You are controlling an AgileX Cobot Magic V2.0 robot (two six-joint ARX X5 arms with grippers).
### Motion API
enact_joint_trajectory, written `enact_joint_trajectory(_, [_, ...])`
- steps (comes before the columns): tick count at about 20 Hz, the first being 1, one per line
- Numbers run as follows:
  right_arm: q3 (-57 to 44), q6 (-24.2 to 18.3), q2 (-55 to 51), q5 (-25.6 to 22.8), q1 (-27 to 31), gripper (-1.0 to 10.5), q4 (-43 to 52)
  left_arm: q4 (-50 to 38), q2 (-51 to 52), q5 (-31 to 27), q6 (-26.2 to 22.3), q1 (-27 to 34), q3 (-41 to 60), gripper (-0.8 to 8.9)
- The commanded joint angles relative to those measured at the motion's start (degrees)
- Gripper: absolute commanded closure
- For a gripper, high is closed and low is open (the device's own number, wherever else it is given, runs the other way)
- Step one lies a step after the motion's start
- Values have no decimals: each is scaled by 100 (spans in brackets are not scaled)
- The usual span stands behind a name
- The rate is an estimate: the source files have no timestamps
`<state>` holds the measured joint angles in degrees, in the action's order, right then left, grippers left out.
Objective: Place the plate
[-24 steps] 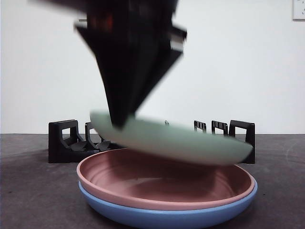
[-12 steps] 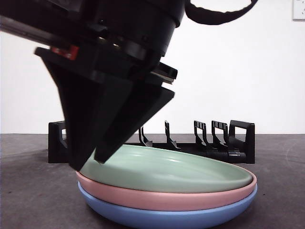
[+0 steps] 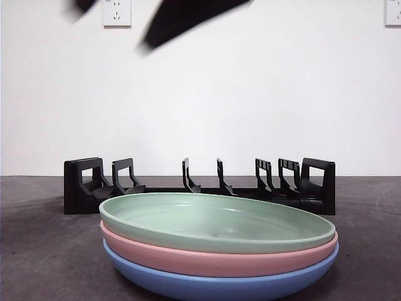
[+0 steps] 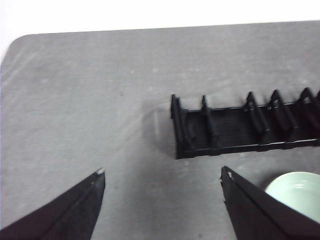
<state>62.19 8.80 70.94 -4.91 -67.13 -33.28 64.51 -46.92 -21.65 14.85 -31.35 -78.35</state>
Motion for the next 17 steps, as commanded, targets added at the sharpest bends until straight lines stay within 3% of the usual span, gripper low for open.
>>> enact_joint_trajectory(1, [-321,-76,-789,-293,389,633,-35,-254,-107,269,81,-17,74,441])
enact_joint_trajectory(6, [-1386,-695,-2675,-254,2188,634,31,-1821,-105,986,-315,-17,1054,442])
enact_joint_trajectory(10, [-1508,-1349,-3182,-83,3591,634,72,-3167,-149,1871,-608,-17,1937,442])
enact_joint_trajectory(12, [-1508,-1565,-3161,-166,4089,633,81,-3254,-299,1821,-691,-15,2081,442])
enact_joint_trajectory(15, [-1506,-1526,-3143,-201,4441,634,-92,-3027,-459,1827,-625,-15,2081,447])
enact_joint_trajectory(16, [-1504,-1521,-3150,-175,4446,741,-98,-2992,-468,1832,-625,-17,2081,557])
enact_joint_trajectory(17, [-1497,-1563,-3178,-157,4446,951,-83,-2916,-463,1849,-658,-22,2079,835])
